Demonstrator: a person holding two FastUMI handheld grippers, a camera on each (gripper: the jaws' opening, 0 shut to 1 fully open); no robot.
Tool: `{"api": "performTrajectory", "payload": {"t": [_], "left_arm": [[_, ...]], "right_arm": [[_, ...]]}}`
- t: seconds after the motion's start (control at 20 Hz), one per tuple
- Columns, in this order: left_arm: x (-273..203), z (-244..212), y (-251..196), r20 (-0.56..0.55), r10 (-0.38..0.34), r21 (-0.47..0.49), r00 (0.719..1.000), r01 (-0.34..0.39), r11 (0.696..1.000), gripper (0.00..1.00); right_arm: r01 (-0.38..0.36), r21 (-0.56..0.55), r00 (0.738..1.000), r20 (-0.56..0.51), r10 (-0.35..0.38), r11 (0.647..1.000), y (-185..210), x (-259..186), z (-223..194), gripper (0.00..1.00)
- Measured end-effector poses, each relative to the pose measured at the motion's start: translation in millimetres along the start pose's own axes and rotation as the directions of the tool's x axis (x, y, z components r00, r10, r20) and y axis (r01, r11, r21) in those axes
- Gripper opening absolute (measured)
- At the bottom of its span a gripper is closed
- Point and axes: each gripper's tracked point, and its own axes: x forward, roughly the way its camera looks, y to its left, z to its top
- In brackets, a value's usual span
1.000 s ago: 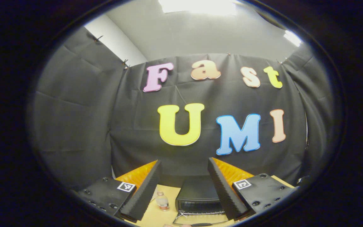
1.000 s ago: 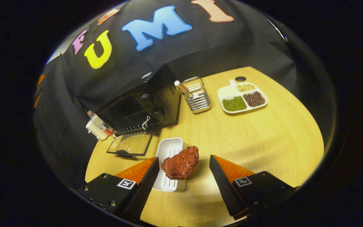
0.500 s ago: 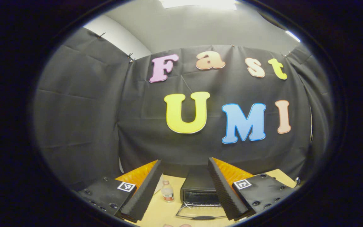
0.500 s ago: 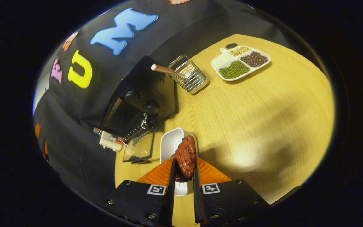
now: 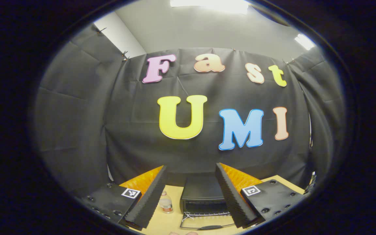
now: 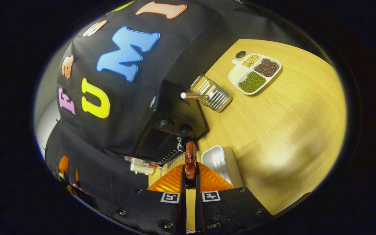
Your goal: Open the electric oven with the left hand, put the food in, and close the electric oven.
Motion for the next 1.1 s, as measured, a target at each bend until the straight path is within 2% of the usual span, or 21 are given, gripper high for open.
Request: {"api": "performTrajectory", "payload": {"t": [0.25, 0.4, 0.5, 0.65, 0.75, 1.0, 1.1], "left_arm": [[9.5, -12.9, 13.7, -0.009, -0.056, -0.025, 0.998, 0.056, 0.998, 1.00], [11.5, -22.7, 22.0, -0.024, -0.094, -0.043, 0.995, 0.093, 0.995, 0.97], [14.9, -25.3, 33.8, -0.030, -0.096, -0.031, 0.995, 0.095, 0.995, 1.00], [16.5, -29.9, 46.0, -0.033, -0.104, -0.027, 0.994, 0.103, 0.994, 1.00], [17.6, -36.9, 54.5, -0.049, -0.102, -0.030, 0.994, 0.101, 0.994, 0.92], [25.8, -44.2, 71.8, -0.074, -0.092, -0.035, 0.993, 0.089, 0.995, 1.00], [26.7, -43.8, 79.7, -0.074, -0.082, -0.036, 0.994, 0.080, 0.996, 1.00]], "right_arm": [[-0.095, 0.097, 0.993, 0.074, 0.088, 0.991, 55.6, -6.0, 1.7, 0.11], [-0.165, 0.168, 0.984, 0.095, 0.150, 0.972, 84.9, 5.4, -1.6, 0.11], [-0.188, 0.191, 0.980, 0.097, 0.172, 0.963, 98.3, 20.2, -5.3, 0.11], [-0.183, 0.184, 0.983, 0.066, 0.174, 0.966, 110.4, 49.1, -16.9, 0.11], [-0.168, 0.179, 0.986, 0.038, 0.164, 0.969, 114.5, 75.2, -26.4, 0.11], [-0.127, 0.197, 0.991, -0.025, 0.134, 0.972, 115.8, 129.6, -48.4, 0.11], [-0.120, 0.219, 0.991, -0.028, 0.129, 0.968, 115.1, 149.1, -52.7, 0.10]]}}
